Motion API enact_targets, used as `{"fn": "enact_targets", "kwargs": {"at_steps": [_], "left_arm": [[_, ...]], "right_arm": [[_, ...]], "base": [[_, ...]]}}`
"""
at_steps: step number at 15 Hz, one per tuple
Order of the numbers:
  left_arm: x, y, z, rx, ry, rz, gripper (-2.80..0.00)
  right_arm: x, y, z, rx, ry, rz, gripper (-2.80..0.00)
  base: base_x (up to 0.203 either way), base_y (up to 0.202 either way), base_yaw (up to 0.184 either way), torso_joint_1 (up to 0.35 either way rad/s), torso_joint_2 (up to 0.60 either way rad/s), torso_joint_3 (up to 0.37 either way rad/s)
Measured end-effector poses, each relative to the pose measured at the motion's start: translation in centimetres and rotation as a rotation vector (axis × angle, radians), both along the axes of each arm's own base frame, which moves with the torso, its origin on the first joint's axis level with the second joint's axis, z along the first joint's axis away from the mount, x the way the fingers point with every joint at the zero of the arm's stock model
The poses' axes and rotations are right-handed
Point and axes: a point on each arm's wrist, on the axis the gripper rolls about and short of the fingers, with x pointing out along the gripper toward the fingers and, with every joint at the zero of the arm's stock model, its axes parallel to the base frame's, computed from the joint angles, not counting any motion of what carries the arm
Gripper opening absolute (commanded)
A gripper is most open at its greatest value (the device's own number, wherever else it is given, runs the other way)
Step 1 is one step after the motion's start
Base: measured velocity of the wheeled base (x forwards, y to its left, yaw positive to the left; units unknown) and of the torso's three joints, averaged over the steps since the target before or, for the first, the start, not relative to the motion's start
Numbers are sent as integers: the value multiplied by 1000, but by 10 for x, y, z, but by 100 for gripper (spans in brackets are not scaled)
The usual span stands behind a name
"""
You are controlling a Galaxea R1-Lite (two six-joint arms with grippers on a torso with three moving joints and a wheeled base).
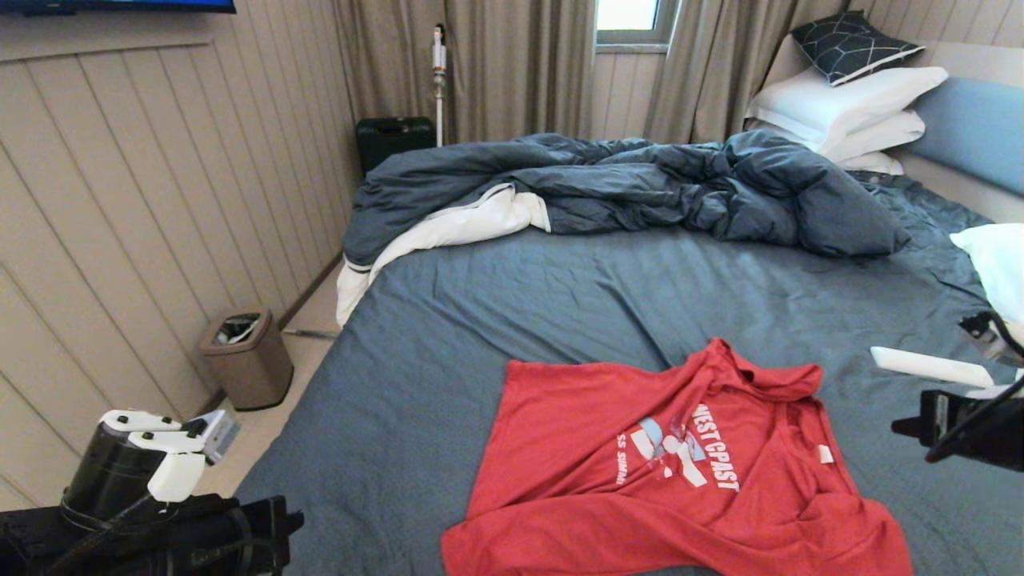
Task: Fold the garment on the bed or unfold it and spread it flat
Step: Unford the red T-shirt
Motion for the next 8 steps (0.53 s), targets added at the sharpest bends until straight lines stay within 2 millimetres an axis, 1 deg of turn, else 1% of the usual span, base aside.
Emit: {"fn": "enact_targets", "kwargs": {"at_steps": [4,6,8], "left_arm": [[12,-4,10,2,-31,10,-280],[19,-7,19,6,-38,14,-280],[29,-11,34,8,-41,13,-280]], "right_arm": [[12,-5,2,2,-5,4,-280],[16,-7,2,3,-7,7,-280],[19,-6,3,6,-9,12,-280]], "base": [[0,0,0,0,0,0],[0,0,0,0,0,0],[0,0,0,0,0,0]]}}
